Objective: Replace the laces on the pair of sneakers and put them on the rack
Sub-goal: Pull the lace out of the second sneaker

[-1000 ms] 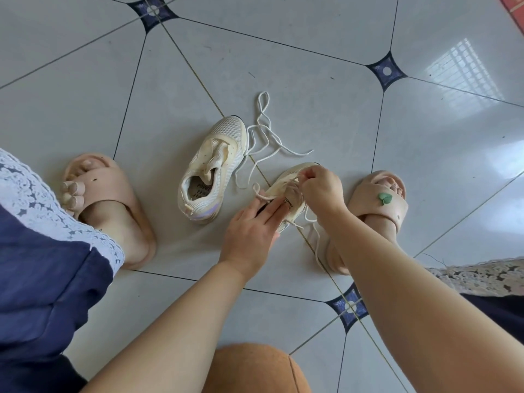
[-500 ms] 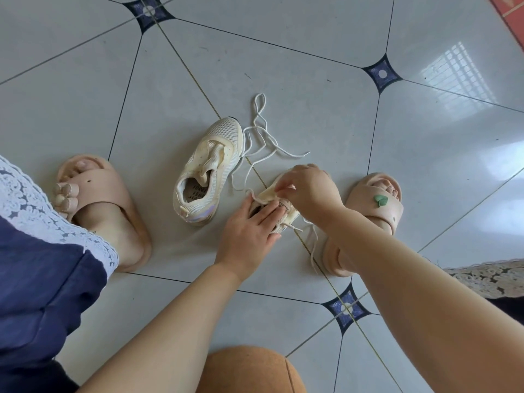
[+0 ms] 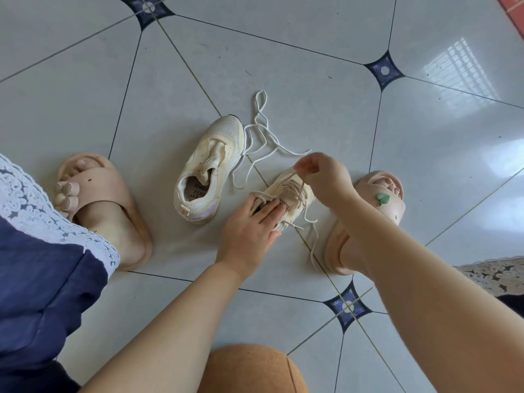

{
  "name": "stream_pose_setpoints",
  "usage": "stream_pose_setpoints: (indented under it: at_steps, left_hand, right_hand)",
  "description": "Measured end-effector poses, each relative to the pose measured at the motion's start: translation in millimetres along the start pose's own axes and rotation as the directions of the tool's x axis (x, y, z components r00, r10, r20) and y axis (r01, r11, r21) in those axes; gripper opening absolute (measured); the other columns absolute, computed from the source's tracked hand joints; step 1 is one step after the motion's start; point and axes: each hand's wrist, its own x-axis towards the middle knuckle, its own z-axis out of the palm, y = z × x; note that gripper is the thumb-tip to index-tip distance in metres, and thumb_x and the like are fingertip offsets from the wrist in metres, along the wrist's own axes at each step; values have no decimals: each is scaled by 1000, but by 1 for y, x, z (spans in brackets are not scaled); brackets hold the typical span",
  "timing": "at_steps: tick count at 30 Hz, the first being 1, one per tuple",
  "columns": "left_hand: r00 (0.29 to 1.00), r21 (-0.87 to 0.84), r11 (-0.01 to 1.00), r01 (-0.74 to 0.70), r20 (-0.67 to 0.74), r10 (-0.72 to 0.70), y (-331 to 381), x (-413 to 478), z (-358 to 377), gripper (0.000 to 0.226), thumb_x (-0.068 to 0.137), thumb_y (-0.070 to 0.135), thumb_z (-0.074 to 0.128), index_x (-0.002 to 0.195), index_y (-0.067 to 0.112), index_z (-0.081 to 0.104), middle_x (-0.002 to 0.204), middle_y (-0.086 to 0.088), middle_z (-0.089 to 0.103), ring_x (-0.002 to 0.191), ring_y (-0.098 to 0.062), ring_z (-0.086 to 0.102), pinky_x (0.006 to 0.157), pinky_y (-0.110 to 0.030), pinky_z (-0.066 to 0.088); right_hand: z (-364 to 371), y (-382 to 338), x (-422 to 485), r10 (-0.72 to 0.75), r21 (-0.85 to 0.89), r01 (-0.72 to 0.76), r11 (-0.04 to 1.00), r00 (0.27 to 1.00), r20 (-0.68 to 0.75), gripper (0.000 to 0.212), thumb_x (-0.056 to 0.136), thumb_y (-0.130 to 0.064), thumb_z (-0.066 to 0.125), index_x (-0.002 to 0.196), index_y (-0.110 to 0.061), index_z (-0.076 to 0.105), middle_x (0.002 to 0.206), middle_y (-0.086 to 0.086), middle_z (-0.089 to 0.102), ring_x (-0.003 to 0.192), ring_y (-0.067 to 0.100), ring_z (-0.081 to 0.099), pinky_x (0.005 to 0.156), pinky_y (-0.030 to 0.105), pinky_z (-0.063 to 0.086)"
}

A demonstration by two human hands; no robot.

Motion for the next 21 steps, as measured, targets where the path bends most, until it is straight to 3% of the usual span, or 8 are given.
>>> stream_pose_setpoints:
  at_steps: [4,8,13,15,17,19,20,21]
  left_hand:
    - [999,14,999,35,-6,-35,2,2,0,52,65,20,82,113,9,65,113,-3,67,104,-38,59,80,-44,54]
    - [1000,31,999,28,-14,-28,4,1,0,51,65,20,82,112,11,66,113,0,67,109,-42,56,77,-44,55]
    - [1000,83,996,16,2,-16,6,-1,2,50,68,22,80,115,13,65,117,1,65,111,-44,54,82,-47,53]
    - [1000,85,996,-3,-20,5,4,-2,2,50,68,22,80,114,11,65,116,-1,65,108,-38,58,86,-47,52]
    - [998,64,998,-6,-56,9,1,0,2,50,65,20,82,111,7,67,113,-4,67,100,-27,64,90,-45,50]
    - [998,27,1000,8,-61,-6,1,1,1,49,64,19,83,109,6,67,112,-5,67,94,-25,66,90,-43,50]
    - [999,9,1000,7,-51,-7,2,2,1,48,65,19,82,109,6,67,112,-5,67,92,-26,66,89,-42,50]
    - [999,-8,1000,6,-37,-6,2,2,2,48,67,18,81,111,7,67,113,-5,67,91,-28,65,90,-41,50]
  right_hand:
    - [0,-7,2,-328,-334,374,866,926,186,35,84,-17,63,117,-30,62,111,-5,62,107,16,49,92,26,36]
    - [4,-7,6,-448,-650,505,567,852,271,22,86,-13,57,96,-28,70,95,-10,64,107,17,45,90,25,27]
    - [4,-14,10,-468,-651,435,622,873,135,28,82,-3,48,91,-22,68,96,-2,64,105,22,45,84,29,29]
    - [-1,-14,18,-351,-540,271,797,935,-48,33,82,0,43,94,-19,68,98,4,63,103,25,49,79,30,34]
    - [-15,-20,30,14,-82,-32,996,977,-211,33,84,2,41,91,-15,68,86,0,63,82,18,56,69,25,41]
    - [-29,-23,37,310,395,-233,888,940,-142,25,88,-3,47,79,-14,67,68,-6,55,61,9,49,59,21,41]
    - [-32,-21,36,364,433,-285,855,925,-110,21,89,-5,50,80,-13,68,66,-6,52,60,10,48,61,23,42]
    - [-31,-17,34,332,313,-282,907,936,-119,19,88,-5,50,86,-10,69,68,-5,54,64,14,51,64,26,43]
